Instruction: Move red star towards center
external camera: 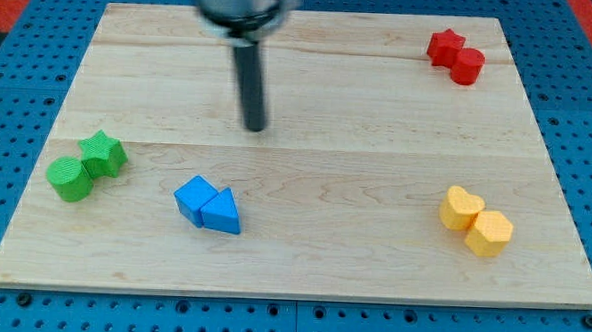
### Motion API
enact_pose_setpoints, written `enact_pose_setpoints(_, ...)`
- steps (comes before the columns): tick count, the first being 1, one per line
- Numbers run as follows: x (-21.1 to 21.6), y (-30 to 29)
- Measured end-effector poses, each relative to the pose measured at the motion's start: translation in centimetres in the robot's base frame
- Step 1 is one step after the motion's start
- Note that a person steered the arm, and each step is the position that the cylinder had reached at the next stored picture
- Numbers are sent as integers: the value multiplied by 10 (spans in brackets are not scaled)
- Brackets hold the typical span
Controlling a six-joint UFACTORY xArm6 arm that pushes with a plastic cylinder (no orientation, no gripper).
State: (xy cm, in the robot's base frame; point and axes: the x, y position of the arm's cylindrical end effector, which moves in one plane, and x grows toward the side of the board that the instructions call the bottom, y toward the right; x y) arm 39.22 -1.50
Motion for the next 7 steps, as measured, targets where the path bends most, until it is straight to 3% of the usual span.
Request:
enact_pose_setpoints(3, -34, 207)
enact_pose_setpoints(7, -28, 212)
